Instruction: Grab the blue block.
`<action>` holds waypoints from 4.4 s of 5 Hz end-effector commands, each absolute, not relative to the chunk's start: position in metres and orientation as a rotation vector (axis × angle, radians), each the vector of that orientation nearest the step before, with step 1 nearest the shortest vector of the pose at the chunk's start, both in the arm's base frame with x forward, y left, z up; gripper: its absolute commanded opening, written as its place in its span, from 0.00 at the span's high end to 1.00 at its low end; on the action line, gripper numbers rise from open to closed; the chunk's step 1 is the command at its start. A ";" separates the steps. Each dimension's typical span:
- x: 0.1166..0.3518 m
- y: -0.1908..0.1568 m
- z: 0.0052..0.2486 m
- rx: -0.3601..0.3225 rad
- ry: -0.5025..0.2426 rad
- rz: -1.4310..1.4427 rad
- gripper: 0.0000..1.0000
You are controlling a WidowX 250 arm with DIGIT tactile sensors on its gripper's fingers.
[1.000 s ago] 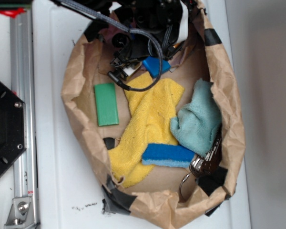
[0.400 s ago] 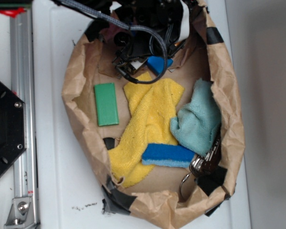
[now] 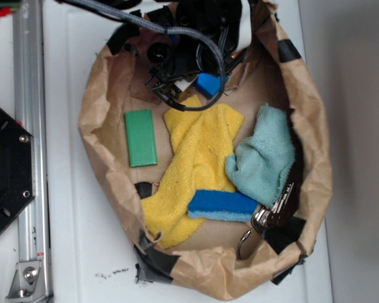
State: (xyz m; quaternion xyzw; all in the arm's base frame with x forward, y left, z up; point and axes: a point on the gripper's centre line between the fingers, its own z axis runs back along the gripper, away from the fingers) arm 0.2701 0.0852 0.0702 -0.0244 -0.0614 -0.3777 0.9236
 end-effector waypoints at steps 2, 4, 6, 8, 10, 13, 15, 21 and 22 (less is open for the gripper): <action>0.266 0.031 0.203 -0.118 -0.353 -0.216 1.00; 0.267 0.024 0.181 -0.088 -0.282 -0.203 1.00; 0.268 0.051 0.121 -0.012 -0.195 -0.590 0.00; 0.273 0.069 0.085 0.015 -0.094 -0.827 0.00; 0.284 0.097 0.068 -0.028 -0.092 -0.780 0.00; 0.302 0.103 0.035 -0.041 -0.049 -0.802 0.00; 0.303 0.103 0.034 0.011 -0.070 -0.788 0.00; 0.290 0.060 0.154 0.041 -0.342 -0.408 1.00; 0.287 0.041 0.171 0.055 -0.329 -0.330 1.00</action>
